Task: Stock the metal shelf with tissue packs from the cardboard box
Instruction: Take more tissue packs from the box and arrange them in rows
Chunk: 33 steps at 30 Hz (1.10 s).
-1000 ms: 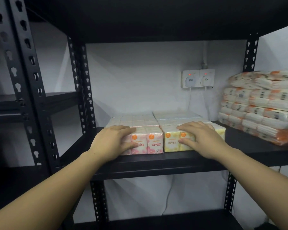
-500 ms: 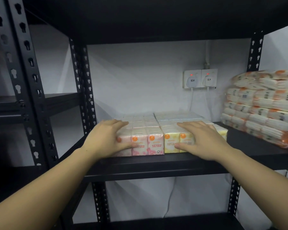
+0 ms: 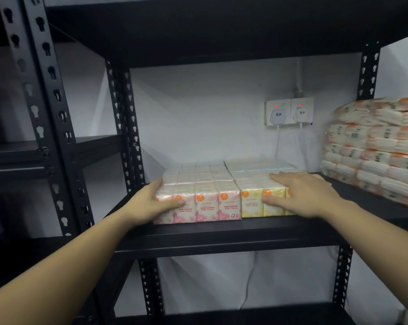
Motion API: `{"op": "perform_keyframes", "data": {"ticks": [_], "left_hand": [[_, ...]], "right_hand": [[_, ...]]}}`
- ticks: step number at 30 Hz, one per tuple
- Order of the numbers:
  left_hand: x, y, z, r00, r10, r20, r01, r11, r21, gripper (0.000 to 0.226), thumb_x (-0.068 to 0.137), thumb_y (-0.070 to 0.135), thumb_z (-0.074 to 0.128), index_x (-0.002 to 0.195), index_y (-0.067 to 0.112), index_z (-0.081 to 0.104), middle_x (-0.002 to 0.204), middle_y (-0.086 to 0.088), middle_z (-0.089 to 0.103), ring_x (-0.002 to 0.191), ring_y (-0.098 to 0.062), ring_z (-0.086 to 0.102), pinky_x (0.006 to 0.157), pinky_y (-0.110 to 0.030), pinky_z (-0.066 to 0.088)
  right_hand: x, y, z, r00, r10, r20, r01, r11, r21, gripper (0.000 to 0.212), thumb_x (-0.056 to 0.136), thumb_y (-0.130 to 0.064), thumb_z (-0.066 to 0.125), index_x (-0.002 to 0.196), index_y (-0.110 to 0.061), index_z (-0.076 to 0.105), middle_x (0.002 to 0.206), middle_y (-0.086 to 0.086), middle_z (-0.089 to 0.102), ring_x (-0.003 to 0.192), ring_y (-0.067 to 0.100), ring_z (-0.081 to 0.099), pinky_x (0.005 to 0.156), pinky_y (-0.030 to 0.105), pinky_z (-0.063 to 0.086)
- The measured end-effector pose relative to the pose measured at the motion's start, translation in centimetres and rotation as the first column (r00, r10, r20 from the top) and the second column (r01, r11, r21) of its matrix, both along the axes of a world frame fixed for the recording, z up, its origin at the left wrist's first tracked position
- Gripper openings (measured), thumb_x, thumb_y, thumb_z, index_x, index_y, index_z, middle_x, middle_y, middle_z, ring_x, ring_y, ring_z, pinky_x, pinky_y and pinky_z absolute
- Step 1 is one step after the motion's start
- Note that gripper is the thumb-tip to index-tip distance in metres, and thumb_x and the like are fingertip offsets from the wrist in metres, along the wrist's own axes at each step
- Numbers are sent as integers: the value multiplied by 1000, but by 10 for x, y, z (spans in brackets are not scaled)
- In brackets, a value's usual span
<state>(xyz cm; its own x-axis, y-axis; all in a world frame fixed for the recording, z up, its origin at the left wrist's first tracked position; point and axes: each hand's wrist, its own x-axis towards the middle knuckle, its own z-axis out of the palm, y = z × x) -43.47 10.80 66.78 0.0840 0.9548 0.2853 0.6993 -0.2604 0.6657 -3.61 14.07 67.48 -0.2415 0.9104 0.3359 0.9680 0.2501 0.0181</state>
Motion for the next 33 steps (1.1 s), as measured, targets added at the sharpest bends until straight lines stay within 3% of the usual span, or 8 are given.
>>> {"op": "perform_keyframes", "data": {"ticks": [5, 9, 12, 15, 20, 23, 26, 33], "left_hand": [[6, -3, 2, 1000, 18, -10, -18, 1000, 1, 55, 80, 50, 81, 120, 45, 44, 106, 30, 61, 95, 4, 66, 77, -13, 50], [9, -4, 1, 998, 34, -45, -35, 999, -13, 97, 73, 66, 77, 152, 24, 42, 132, 15, 60, 114, -9, 63, 97, -26, 50], [15, -2, 1, 994, 78, -81, -79, 997, -4, 116, 72, 74, 71, 162, 16, 27, 160, 1, 42, 136, -20, 50, 111, -32, 40], [26, 1, 0, 991, 90, -100, -88, 996, 19, 108, 77, 72, 69, 161, 17, 30, 157, 1, 45, 130, -18, 52, 104, -28, 40], [46, 9, -3, 995, 85, -58, -84, 996, 23, 93, 82, 66, 70, 156, 21, 39, 125, 13, 46, 107, -12, 52, 90, -24, 41], [53, 14, -6, 993, 92, -69, -92, 996, 11, 111, 71, 81, 67, 159, 22, 34, 146, 7, 50, 124, -20, 54, 100, -30, 44], [60, 18, -8, 994, 89, -63, -88, 996, 15, 134, 56, 94, 60, 163, 20, 29, 165, 0, 37, 146, -23, 43, 115, -36, 36], [86, 18, -9, 997, 78, -29, -77, 995, 58, 114, 74, 76, 69, 163, 17, 28, 165, 2, 36, 148, -22, 40, 115, -33, 34]], "right_hand": [[2, 1, -2, 1000, 12, -1, -12, 1000, 15, 110, 70, -103, 19, 159, -39, 32, 163, -12, 37, 149, 17, 37, 120, 45, 32], [6, -1, 0, 1000, 14, 9, -14, 1000, 13, 104, 74, -99, 24, 158, -39, 33, 163, -15, 36, 149, 15, 36, 120, 44, 31], [13, -1, -1, 1000, 13, 17, -13, 1000, 28, 104, 73, -100, 23, 157, -41, 35, 162, -16, 37, 149, 14, 36, 119, 44, 32], [24, 0, -2, 1000, 6, 11, -6, 999, 33, 101, 75, -100, 25, 157, -42, 35, 162, -17, 37, 149, 14, 36, 119, 44, 32], [41, 0, 0, 1000, 12, -2, -11, 999, 35, 97, 76, -97, 29, 156, -42, 38, 162, -17, 38, 148, 13, 37, 119, 43, 32], [52, 2, 0, 1000, 11, -8, -11, 999, 30, 97, 76, -97, 29, 155, -42, 38, 161, -16, 40, 147, 13, 38, 118, 44, 33], [63, 3, -1, 1000, 8, -19, -7, 1000, 21, 98, 76, -98, 28, 155, -42, 39, 160, -15, 41, 146, 14, 39, 119, 45, 34], [84, 5, 0, 999, -25, -31, 25, 1000, 4, 96, 77, -97, 30, 156, -42, 38, 161, -16, 40, 146, 14, 41, 118, 42, 34]]}}
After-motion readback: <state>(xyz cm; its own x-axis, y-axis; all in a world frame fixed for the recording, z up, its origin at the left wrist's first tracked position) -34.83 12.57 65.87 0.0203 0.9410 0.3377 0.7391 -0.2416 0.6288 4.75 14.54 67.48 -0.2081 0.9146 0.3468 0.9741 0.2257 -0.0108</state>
